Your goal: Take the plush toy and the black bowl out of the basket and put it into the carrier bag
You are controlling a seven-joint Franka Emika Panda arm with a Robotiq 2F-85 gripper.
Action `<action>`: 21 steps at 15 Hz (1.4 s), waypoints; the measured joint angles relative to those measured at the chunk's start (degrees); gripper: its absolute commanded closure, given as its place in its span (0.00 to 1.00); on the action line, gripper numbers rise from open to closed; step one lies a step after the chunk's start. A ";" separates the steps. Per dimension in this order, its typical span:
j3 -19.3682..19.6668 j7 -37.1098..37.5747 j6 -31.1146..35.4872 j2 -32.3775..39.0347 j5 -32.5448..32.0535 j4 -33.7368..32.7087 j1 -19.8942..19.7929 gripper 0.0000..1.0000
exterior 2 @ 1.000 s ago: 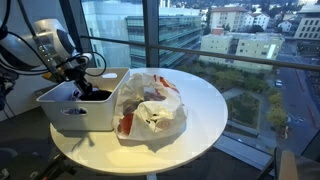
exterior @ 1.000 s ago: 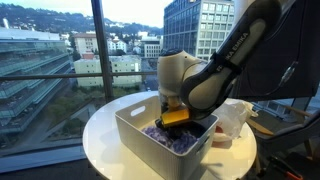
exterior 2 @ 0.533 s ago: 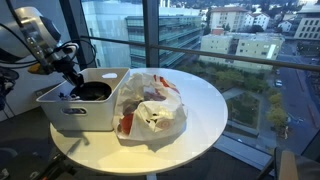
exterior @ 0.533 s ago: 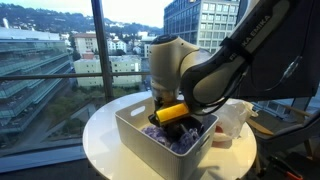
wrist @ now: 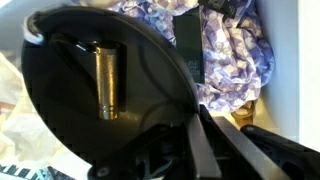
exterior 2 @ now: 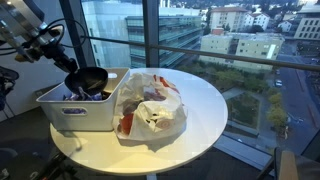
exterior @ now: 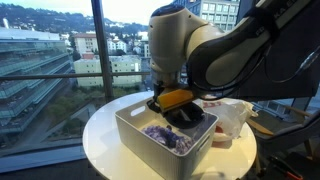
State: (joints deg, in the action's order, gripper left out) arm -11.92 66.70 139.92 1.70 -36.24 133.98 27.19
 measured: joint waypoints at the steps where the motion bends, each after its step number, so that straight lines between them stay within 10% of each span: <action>1: -0.79 0.20 -0.18 -1.16 -0.85 0.25 -0.55 0.91; 21: -1.32 6.70 7.89 -30.40 -1.72 24.78 -19.86 0.90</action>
State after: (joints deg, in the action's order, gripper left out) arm -13.24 73.40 147.81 -28.70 -37.96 158.75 7.33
